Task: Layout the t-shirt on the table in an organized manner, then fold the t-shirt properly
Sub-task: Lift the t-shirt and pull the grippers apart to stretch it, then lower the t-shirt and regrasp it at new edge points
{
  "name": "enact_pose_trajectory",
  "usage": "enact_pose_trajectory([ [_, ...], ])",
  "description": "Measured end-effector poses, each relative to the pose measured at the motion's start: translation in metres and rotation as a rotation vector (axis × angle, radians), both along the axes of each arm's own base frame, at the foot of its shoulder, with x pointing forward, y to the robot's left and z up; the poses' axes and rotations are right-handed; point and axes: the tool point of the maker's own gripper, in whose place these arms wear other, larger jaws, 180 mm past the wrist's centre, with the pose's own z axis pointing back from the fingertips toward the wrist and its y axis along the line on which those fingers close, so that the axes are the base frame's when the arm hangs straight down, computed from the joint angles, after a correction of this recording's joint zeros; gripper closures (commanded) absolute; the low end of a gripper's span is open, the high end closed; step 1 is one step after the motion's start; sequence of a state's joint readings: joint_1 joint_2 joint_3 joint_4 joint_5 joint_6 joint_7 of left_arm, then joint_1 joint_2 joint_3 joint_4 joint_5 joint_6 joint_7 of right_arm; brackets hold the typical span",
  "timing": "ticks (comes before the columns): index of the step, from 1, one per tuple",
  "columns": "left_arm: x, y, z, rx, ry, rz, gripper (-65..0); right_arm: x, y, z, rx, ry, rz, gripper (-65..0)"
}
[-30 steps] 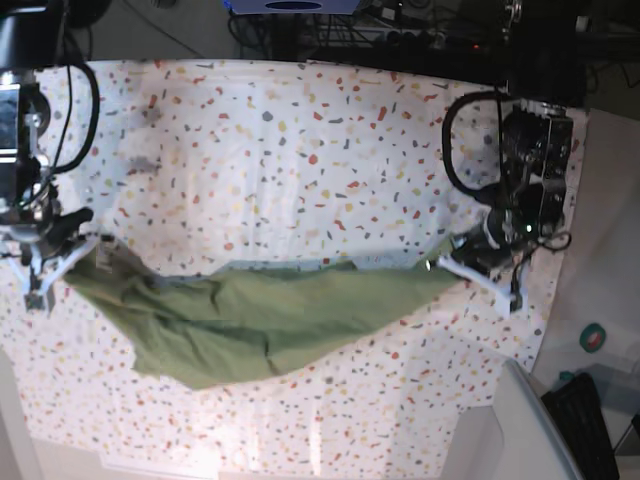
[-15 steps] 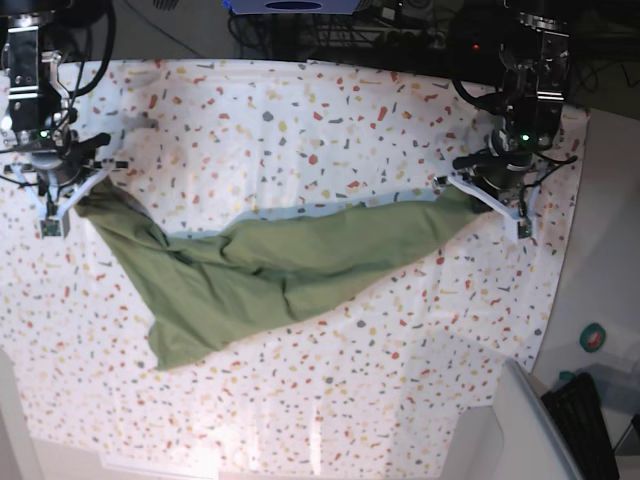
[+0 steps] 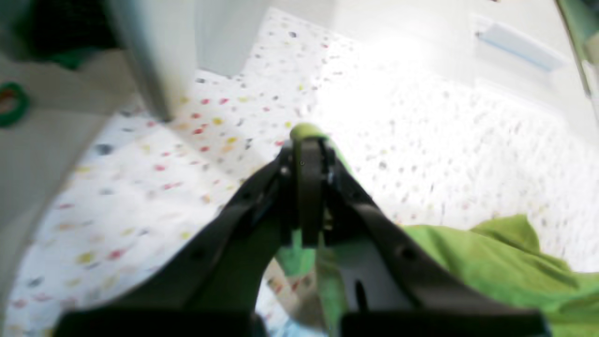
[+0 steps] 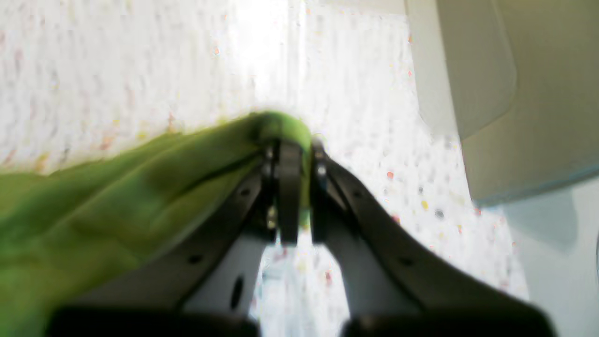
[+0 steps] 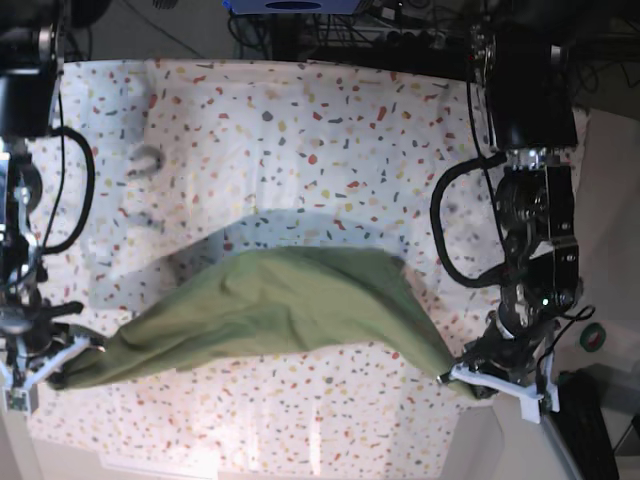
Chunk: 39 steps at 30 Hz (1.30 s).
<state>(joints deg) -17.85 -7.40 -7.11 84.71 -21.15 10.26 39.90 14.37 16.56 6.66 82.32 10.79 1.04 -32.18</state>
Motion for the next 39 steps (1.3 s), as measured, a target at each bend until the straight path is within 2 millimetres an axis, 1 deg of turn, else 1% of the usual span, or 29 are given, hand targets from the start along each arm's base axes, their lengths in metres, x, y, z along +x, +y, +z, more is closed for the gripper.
enact_pose_trajectory([
  [3, 0.024, 0.005, -0.026, -0.027, 0.028, 0.042, 0.0, 0.019, -0.021, -0.037, 0.05, 0.12, -0.072, 0.0],
  [5, 0.039, 0.009, -0.042, -0.031, 0.028, 0.081, 0.0, 0.03, -0.033, -0.054, 0.074, 0.133, -0.106, 0.0],
  [7, 0.046, 0.015, -0.059, -0.027, 0.041, 0.115, 0.0, 0.035, -0.041, -0.069, 0.088, 0.156, -0.139, 0.0],
  [8, 0.048, 0.019, -0.066, -0.025, 0.052, 0.131, 0.0, 0.035, -0.042, -0.072, 0.09, 0.168, -0.145, 0.0],
  [9, 0.049, 0.022, -0.072, -0.017, 0.053, 0.142, -7.2, 0.036, -0.042, -0.073, 0.096, 0.173, -0.147, -8.0],
  [10, 0.049, 0.024, -0.075, -0.015, 0.049, 0.154, -19.1, 0.036, -0.042, -0.072, 0.096, 0.175, -0.147, -17.4],
  [12, 0.047, 0.028, -0.078, -0.006, 0.043, 0.164, -37.5, 0.034, -0.042, -0.071, 0.096, 0.191, -0.148, -30.9],
  [13, 0.047, 0.03, -0.077, 0.002, 0.04, 0.164, -46.1, 0.033, -0.042, -0.071, 0.096, 0.191, -0.147, -35.4],
  [14, 0.044, 0.032, -0.077, 0.005, 0.033, 0.166, -53.2, 0.031, -0.044, -0.067, 0.088, 0.175, -0.141, -37.8],
  [15, 0.043, 0.031, -0.075, 0.009, 0.014, 0.156, -58.9, 0.027, -0.048, -0.063, 0.068, 0.157, -0.134, -38.0],
  [16, 0.04, 0.03, -0.072, 0.006, -0.003, 0.138, -61.4, 0.023, -0.051, -0.06, 0.047, 0.143, -0.133, -38.0],
  [17, 0.035, 0.027, -0.07, 0.003, -0.03, 0.104, -61.5, 0.016, -0.052, -0.058, 0.031, 0.129, -0.134, -37.5],
  [19, 0.017, 0.024, -0.07, 0.027, -0.053, 0.064, -58.9, -0.001, -0.045, -0.056, 0.011, 0.105, -0.104, -36.9],
  [21, -0.011, 0.017, -0.077, 0.042, -0.058, 0.031, -53.3, -0.022, -0.038, -0.05, 0.012, 0.064, -0.102, -36.9],
  [22, -0.027, 0.013, -0.084, 0.046, -0.054, 0.014, -50.2, -0.031, -0.031, -0.049, 0.008, 0.047, -0.093, -37.1],
  [23, -0.046, 0.006, -0.097, 0.053, -0.026, 0.0, -46.9, -0.041, -0.02, -0.054, 0.015, 0.05, -0.077, -37.1],
  [24, -0.066, -0.004, -0.115, 0.068, 0.023, -0.018, -43.6, -0.051, -0.008, -0.061, 0.034, 0.063, -0.063, -37.1],
  [26, -0.102, -0.036, -0.151, 0.033, 0.13, -0.099, -40.2, -0.073, 0.012, -0.082, 0.076, 0.105, -0.042, -37.1],
  [27, -0.114, -0.05, -0.161, 0.012, 0.156, -0.122, -39.5, -0.083, 0.017, -0.092, 0.086, 0.131, -0.039, -37.1],
  [28, -0.123, -0.06, -0.168, -0.005, 0.175, -0.139, -39.8, -0.091, 0.02, -0.1, 0.092, 0.154, -0.04, -37.1],
  [29, -0.127, -0.065, -0.173, -0.013, 0.186, -0.15, -40.6, -0.097, 0.022, -0.106, 0.098, 0.173, -0.041, -37.1],
  [30, -0.127, -0.066, -0.176, -0.017, 0.188, -0.14, -42.0, -0.101, 0.021, -0.109, 0.094, 0.184, -0.042, -37.1],
  [32, -0.123, -0.067, -0.179, -0.015, 0.195, -0.133, -46.7, -0.104, 0.018, -0.11, 0.082, 0.184, -0.047, -37.1],
  [34, -0.115, -0.072, -0.177, -0.017, 0.189, -0.144, -52.5, -0.103, 0.021, -0.11, 0.092, 0.182, -0.047, -37.1],
  [36, -0.104, -0.085, -0.172, -0.03, 0.168, -0.152, -54.5, -0.104, 0.023, -0.11, 0.096, 0.177, -0.044, -37.1],
  [39, -0.09, -0.111, -0.171, -0.066, 0.168, -0.186, -53.0, -0.108, 0.02, -0.113, 0.09, 0.19, -0.047, -37.2],
])
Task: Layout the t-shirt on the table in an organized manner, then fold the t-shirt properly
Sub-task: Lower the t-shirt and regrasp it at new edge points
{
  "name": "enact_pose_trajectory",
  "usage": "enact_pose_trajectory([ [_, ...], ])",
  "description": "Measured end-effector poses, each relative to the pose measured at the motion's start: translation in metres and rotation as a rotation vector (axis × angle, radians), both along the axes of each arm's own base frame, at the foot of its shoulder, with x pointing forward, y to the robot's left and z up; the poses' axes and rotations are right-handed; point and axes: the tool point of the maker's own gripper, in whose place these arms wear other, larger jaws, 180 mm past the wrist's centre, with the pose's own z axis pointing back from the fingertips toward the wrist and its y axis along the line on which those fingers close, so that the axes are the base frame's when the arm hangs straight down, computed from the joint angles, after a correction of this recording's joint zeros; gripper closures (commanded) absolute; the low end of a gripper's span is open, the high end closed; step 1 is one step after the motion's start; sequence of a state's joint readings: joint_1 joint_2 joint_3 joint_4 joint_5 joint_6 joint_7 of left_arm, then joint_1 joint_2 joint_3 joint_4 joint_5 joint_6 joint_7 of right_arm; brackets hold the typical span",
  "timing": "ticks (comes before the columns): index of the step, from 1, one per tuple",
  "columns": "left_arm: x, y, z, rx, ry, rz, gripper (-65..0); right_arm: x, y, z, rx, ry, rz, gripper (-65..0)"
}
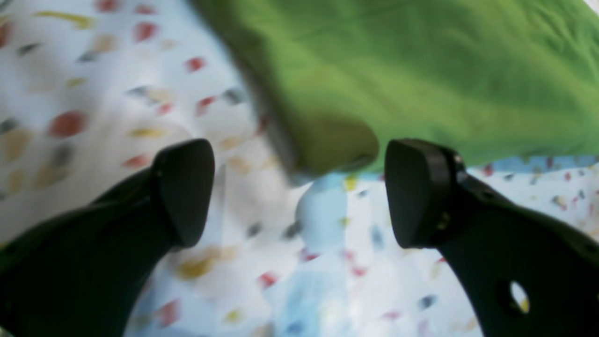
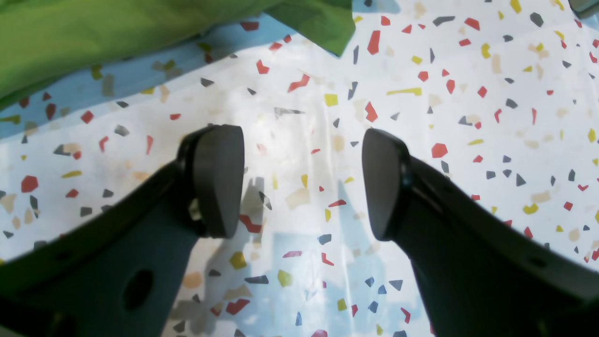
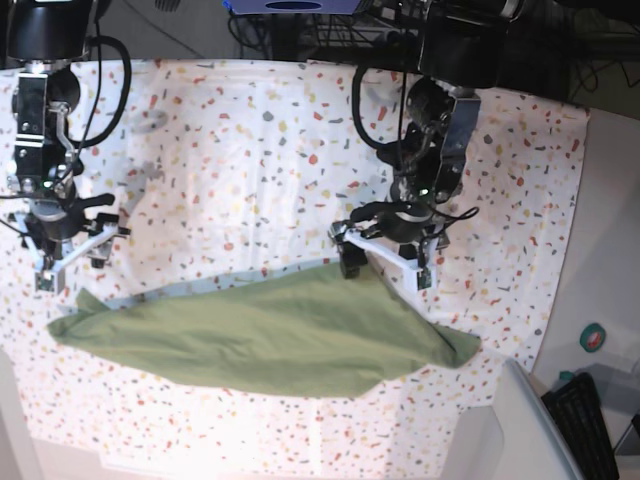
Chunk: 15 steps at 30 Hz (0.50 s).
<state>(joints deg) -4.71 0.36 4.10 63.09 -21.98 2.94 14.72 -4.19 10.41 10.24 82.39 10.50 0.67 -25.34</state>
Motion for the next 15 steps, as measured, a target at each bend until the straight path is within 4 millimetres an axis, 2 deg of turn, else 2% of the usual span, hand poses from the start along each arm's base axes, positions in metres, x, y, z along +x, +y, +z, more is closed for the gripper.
enact_pose_trajectory([
  [2, 0.01, -0.014, -0.006, -0.034, 0.026, 0.011, -49.0, -0.001, -0.003, -0.006, 0.004, 0.013, -0.01, -37.2],
  [3, 0.014, -0.022, -0.01, -0.039, 0.042, -0.001, -43.4, -0.004, -0.004, -0.012, 0.004, 0.032, -0.015, -37.2],
  [4, 0.016, -0.026, -0.011, -0.041, 0.052, -0.011, -34.9, -0.005, -0.004, -0.015, 0.009, 0.043, -0.017, -37.1],
  [6, 0.02, -0.033, -0.006, -0.042, 0.038, -0.025, -8.6, -0.008, -0.004, -0.018, 0.01, 0.051, -0.018, -37.1],
  [7, 0.019, -0.036, -0.003, -0.046, 0.043, -0.038, 0.0, -0.009, -0.004, -0.018, 0.009, 0.053, -0.019, -37.1],
  [10, 0.006, -0.035, 0.017, -0.085, 0.092, -0.052, 0.0, -0.01, -0.006, -0.019, 0.006, 0.051, -0.019, -37.1],
  [12, 0.002, -0.022, 0.04, -0.097, 0.106, -0.048, 0.0, -0.015, -0.007, -0.021, 0.0, 0.063, -0.019, -37.1],
  [15, 0.012, -0.001, 0.109, -0.087, 0.008, -0.036, 0.0, -0.023, -0.006, -0.027, 0.002, 0.086, -0.016, -37.1],
])
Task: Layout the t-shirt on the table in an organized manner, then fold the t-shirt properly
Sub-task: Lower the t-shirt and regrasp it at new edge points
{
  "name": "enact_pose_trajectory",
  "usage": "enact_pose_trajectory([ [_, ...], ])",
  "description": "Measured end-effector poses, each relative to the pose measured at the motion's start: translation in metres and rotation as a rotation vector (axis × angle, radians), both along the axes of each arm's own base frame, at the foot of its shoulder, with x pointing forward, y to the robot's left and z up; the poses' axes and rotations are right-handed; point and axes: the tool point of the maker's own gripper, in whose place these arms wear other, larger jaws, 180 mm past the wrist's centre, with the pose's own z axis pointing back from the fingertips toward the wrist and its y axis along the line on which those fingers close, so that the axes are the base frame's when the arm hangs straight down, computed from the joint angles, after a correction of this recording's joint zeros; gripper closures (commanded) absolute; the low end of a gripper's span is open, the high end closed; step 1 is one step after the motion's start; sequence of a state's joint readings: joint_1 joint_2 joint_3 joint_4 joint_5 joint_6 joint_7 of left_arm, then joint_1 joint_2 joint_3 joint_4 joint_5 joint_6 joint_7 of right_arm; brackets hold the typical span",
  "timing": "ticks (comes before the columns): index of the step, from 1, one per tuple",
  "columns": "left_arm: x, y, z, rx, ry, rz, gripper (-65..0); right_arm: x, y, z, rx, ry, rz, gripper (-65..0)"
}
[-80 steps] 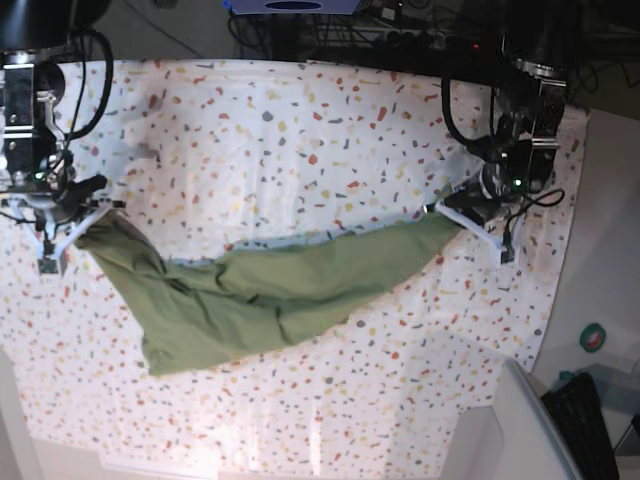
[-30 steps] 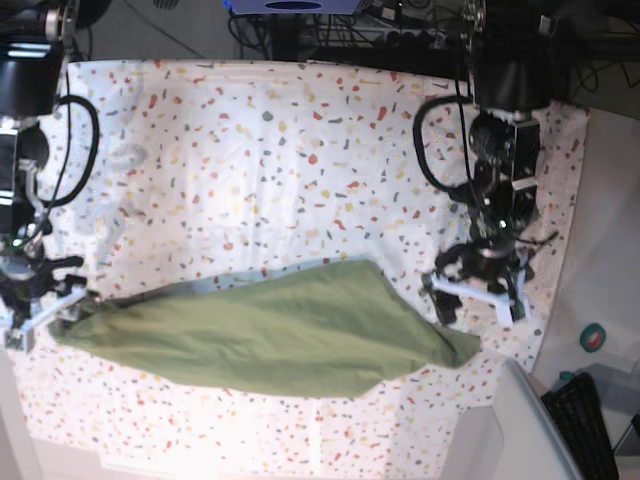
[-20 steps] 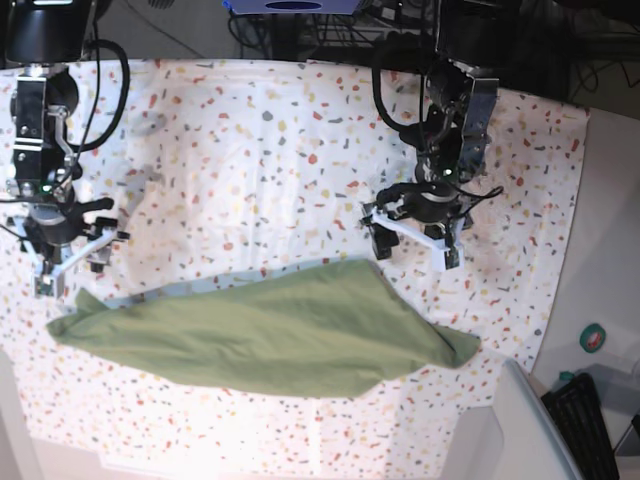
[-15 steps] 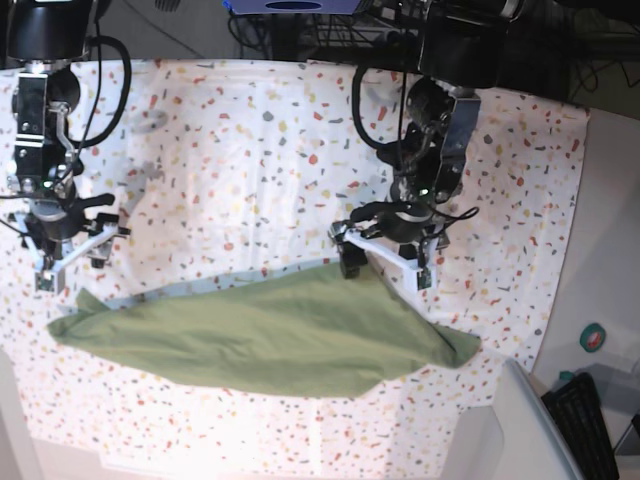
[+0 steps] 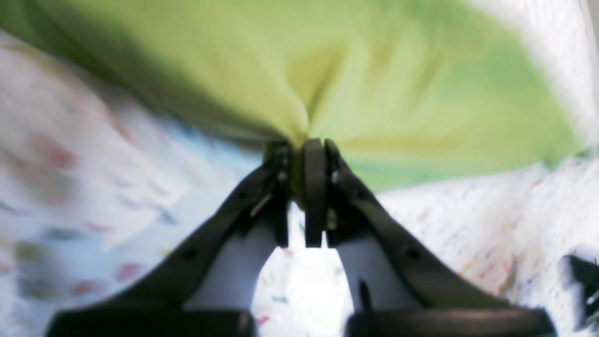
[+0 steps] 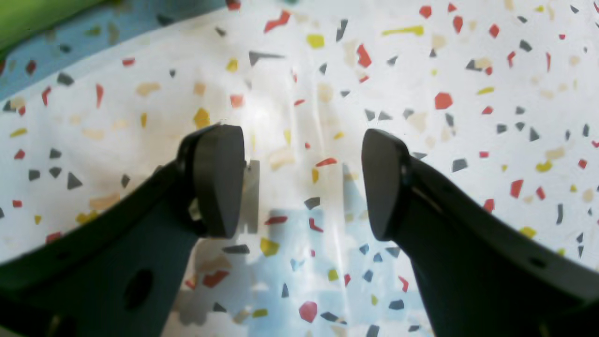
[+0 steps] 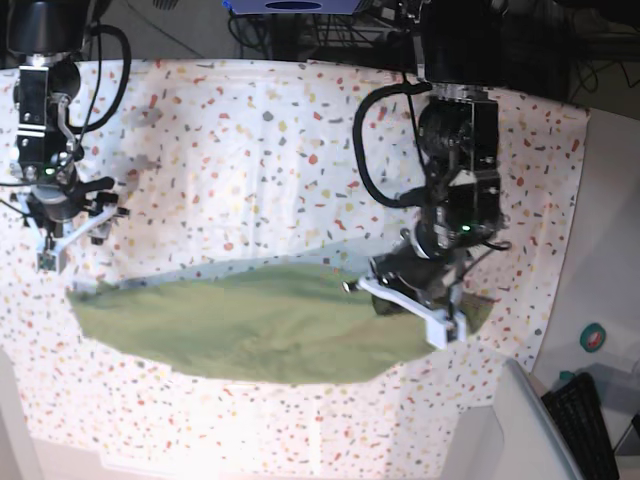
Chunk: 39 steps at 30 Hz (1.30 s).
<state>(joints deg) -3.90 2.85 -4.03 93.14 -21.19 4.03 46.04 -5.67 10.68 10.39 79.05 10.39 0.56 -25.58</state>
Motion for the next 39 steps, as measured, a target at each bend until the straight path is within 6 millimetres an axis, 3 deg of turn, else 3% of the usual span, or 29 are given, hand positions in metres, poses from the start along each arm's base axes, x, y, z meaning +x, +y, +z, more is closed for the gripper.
enact_pose_trajectory([
  [3, 0.009, -0.001, 0.071, -0.001, -0.152, -0.016, 0.0, 0.001, 0.005, 0.0, 0.008, -0.005, 0.005, -37.1],
  [5, 0.015, -0.014, 0.095, -0.028, -0.207, -0.04, 0.0, 0.0, 0.005, -0.001, 0.009, -0.004, 0.005, -37.1],
  [6, 0.021, -0.018, 0.096, -0.04, -0.209, -0.046, 0.0, 0.0, 0.005, -0.001, 0.01, -0.001, 0.004, -37.1],
  [10, 0.032, -0.02, 0.065, -0.048, -0.104, -0.041, 0.0, 0.003, 0.002, 0.002, 0.006, -0.012, -0.001, -37.1],
  [14, 0.036, -0.019, 0.064, -0.047, -0.102, -0.039, 0.0, 0.013, 0.002, 0.009, 0.009, -0.031, -0.004, -37.2],
  [17, 0.02, -0.007, 0.045, -0.034, -0.067, -0.033, 0.0, 0.028, 0.001, 0.019, 0.008, -0.064, -0.005, -37.2],
  [21, -0.035, 0.066, -0.025, 0.086, 0.156, 0.097, 0.0, 0.053, 0.003, 0.032, 0.019, -0.105, -0.003, -37.4],
  [23, -0.055, 0.104, -0.041, 0.155, 0.214, 0.13, 0.0, 0.065, 0.007, 0.026, 0.042, -0.075, -0.012, -37.4],
  [26, -0.066, 0.133, -0.044, 0.211, 0.22, 0.165, 0.0, 0.073, 0.047, 0.015, 0.133, 0.004, 0.118, -37.1],
  [30, -0.1, 0.129, -0.067, 0.217, 0.31, 0.129, 0.0, 0.074, 0.097, 0.009, 0.22, 0.063, 0.22, -37.1],
  [32, -0.11, 0.134, -0.073, 0.23, 0.333, 0.138, 0.0, 0.078, 0.108, 0.007, 0.243, 0.073, 0.234, -37.1],
  [37, -0.115, 0.136, -0.075, 0.234, 0.338, 0.139, 0.0, 0.09, 0.126, -0.013, 0.248, 0.139, 0.28, -36.8],
  [39, -0.119, 0.135, -0.077, 0.233, 0.348, 0.137, 0.0, 0.098, 0.121, -0.01, 0.247, 0.082, 0.252, -36.8],
])
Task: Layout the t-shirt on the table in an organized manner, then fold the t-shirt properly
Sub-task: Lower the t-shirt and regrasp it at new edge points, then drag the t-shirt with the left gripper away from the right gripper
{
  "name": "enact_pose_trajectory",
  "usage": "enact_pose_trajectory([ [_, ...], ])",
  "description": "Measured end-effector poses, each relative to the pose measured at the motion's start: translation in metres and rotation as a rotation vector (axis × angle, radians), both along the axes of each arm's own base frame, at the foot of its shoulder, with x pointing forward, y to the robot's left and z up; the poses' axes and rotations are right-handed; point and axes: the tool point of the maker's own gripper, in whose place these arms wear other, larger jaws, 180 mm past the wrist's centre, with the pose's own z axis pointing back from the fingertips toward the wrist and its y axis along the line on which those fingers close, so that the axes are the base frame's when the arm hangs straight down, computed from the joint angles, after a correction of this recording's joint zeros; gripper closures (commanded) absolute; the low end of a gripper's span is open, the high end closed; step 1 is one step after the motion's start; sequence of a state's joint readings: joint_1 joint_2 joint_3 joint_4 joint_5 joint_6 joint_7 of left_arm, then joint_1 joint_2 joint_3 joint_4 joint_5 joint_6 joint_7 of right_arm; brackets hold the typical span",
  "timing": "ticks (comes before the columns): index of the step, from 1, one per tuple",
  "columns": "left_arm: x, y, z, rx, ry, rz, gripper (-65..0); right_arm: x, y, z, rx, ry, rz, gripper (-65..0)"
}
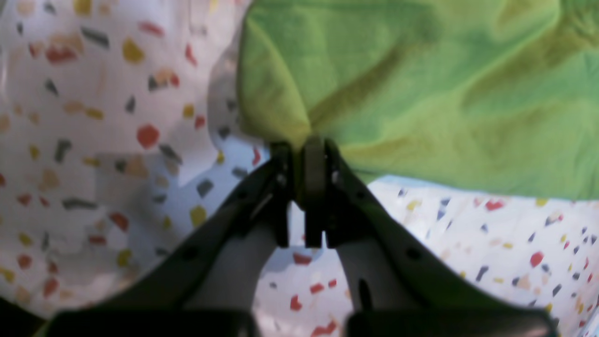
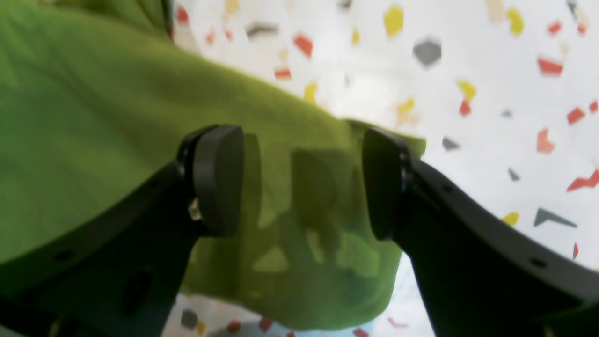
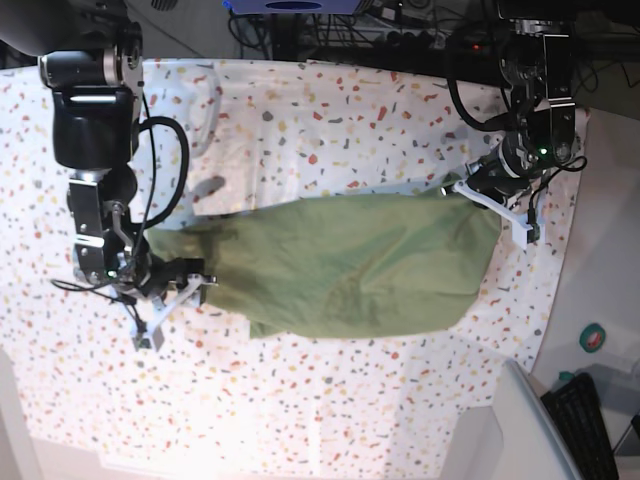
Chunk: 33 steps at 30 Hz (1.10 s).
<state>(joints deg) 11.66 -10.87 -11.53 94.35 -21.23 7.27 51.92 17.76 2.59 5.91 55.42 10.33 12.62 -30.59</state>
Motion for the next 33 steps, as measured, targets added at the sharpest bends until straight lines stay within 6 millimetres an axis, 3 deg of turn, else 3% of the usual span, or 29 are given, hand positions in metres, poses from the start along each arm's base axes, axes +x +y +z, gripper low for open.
enact_pose_trajectory([
  [4, -0.001, 0.005, 0.001, 0.014, 0.002, -0.007, 0.0, 0.004, -0.053, 0.002, -0.09, -0.013, -0.149, -36.8],
  [6, -0.004, 0.009, 0.0, 0.023, 0.011, -0.01, 0.0, 0.0, -0.068, -0.005, -0.112, 0.009, -0.179, -36.8],
  [11, -0.01, 0.01, -0.003, 0.026, 0.024, -0.009, 0.0, -0.015, -0.041, -0.035, -0.059, 0.051, -0.162, -36.8],
  [22, -0.009, 0.009, -0.002, 0.025, 0.021, -0.013, 0.0, -0.023, -0.051, -0.041, -0.079, 0.04, -0.173, -35.6],
  [24, -0.009, 0.007, -0.003, 0.024, 0.022, -0.016, 0.0, -0.024, -0.052, -0.044, -0.081, 0.041, -0.175, -27.5],
  [27, -0.009, 0.007, -0.003, 0.024, 0.021, -0.016, 0.0, -0.025, -0.061, -0.046, -0.108, 0.04, -0.199, 0.0],
  [31, -0.009, 0.005, -0.003, 0.017, 0.021, -0.016, 0.0, -0.033, -0.06, -0.047, -0.096, 0.033, -0.199, 0.0],
  [33, -0.009, 0.005, -0.003, 0.018, 0.022, -0.017, 0.0, -0.048, -0.057, -0.044, -0.098, 0.058, -0.178, 0.0],
])
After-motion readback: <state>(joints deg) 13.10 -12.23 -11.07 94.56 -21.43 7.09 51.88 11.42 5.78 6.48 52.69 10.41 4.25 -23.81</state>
